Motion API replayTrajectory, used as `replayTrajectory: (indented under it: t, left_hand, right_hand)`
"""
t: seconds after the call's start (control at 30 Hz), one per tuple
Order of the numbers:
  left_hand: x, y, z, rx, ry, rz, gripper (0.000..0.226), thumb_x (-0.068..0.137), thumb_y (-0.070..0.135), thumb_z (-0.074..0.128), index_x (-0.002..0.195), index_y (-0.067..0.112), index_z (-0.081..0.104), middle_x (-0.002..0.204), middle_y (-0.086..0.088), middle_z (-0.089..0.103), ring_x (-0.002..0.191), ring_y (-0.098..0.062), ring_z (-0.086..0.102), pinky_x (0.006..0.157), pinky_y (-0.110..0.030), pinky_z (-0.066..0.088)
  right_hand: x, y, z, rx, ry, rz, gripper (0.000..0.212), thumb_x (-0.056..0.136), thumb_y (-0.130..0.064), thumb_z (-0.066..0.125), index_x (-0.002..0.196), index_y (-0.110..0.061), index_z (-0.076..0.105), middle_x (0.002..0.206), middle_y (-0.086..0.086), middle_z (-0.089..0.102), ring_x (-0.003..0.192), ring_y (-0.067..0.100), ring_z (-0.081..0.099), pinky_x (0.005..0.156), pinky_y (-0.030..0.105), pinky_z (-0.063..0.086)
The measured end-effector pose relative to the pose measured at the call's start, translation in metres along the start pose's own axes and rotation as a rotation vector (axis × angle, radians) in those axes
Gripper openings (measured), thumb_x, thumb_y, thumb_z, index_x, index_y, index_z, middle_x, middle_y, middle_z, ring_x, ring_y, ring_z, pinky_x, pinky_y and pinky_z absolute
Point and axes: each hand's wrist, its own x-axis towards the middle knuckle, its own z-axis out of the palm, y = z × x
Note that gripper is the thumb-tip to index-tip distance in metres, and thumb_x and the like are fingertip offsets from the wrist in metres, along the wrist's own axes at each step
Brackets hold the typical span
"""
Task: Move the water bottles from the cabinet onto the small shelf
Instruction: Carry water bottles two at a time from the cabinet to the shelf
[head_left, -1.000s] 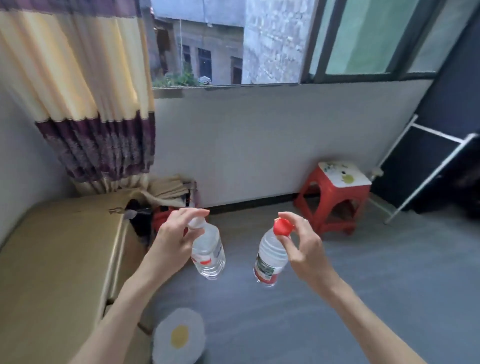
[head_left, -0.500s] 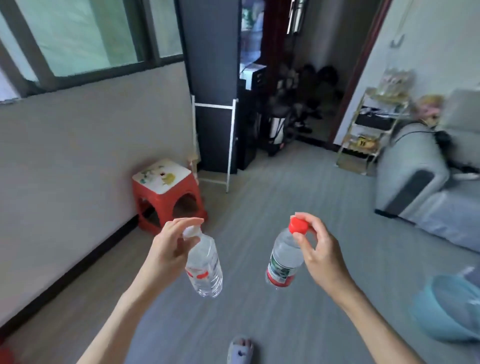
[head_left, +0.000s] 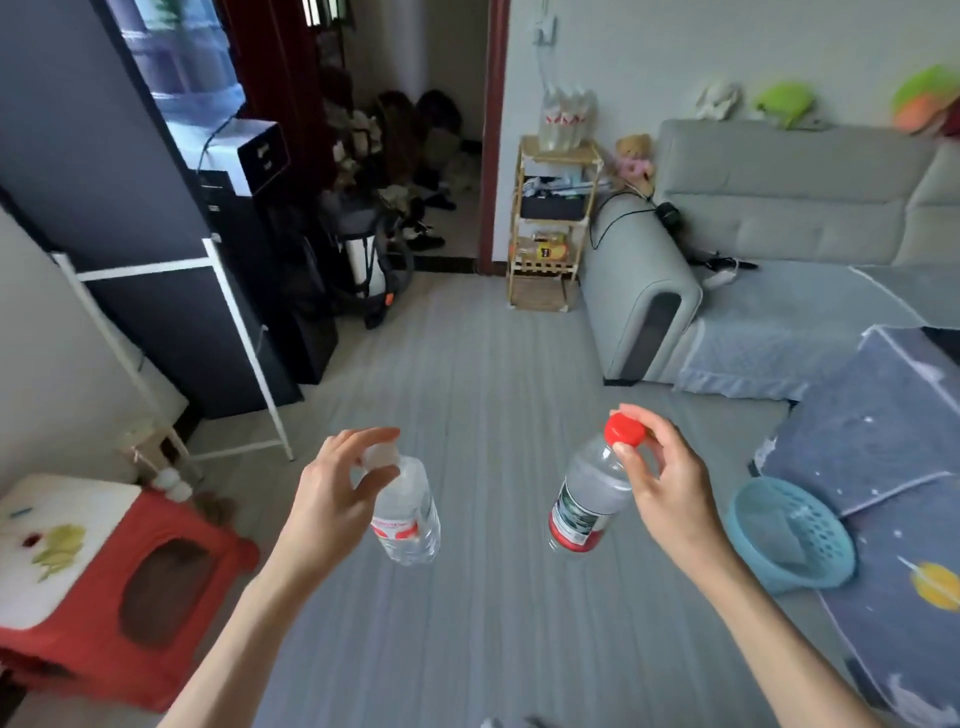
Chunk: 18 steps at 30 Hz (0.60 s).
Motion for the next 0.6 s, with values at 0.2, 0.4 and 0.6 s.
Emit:
replayTrajectory:
  t: [0.2, 0.4, 0.6]
  left_hand:
    - [0.136, -0.019, 0.051, -0.022, -0.038, -0.011, 0.032, 0.079, 0.004, 0.065, 0.105, 0.021, 0.063, 0.094, 0.005, 0.059, 0.088, -0.012, 0.055, 0.074, -0.013, 0.037]
    - [0.284, -0.025, 0.094, 0.023, -0.083, -0.009, 0.031, 0.079, 0.005, 0.066, 0.106, 0.019, 0.063, 0.093, 0.022, 0.053, 0.088, -0.014, 0.053, 0.074, -0.005, 0.034]
    - [0.416, -0.038, 0.12, 0.018, -0.025, -0.014, 0.032, 0.076, 0.005, 0.068, 0.104, 0.02, 0.063, 0.094, 0.016, 0.055, 0.086, -0.005, 0.053, 0.071, -0.005, 0.036]
  right_hand:
    - [0.126, 0.056, 0.015, -0.032, 0.015, 0.043, 0.033, 0.076, -0.026, 0.054, 0.109, -0.028, 0.054, 0.112, 0.001, 0.062, 0.105, 0.014, 0.058, 0.094, 0.025, 0.042]
    - [0.278, 0.096, 0.027, -0.07, 0.017, 0.021, 0.033, 0.081, -0.002, 0.062, 0.11, -0.018, 0.057, 0.11, 0.004, 0.063, 0.101, 0.009, 0.057, 0.088, 0.005, 0.036]
    - [0.415, 0.126, 0.05, -0.155, 0.022, -0.039, 0.031, 0.08, -0.013, 0.064, 0.111, -0.014, 0.058, 0.103, 0.005, 0.062, 0.087, 0.008, 0.054, 0.081, 0.005, 0.037]
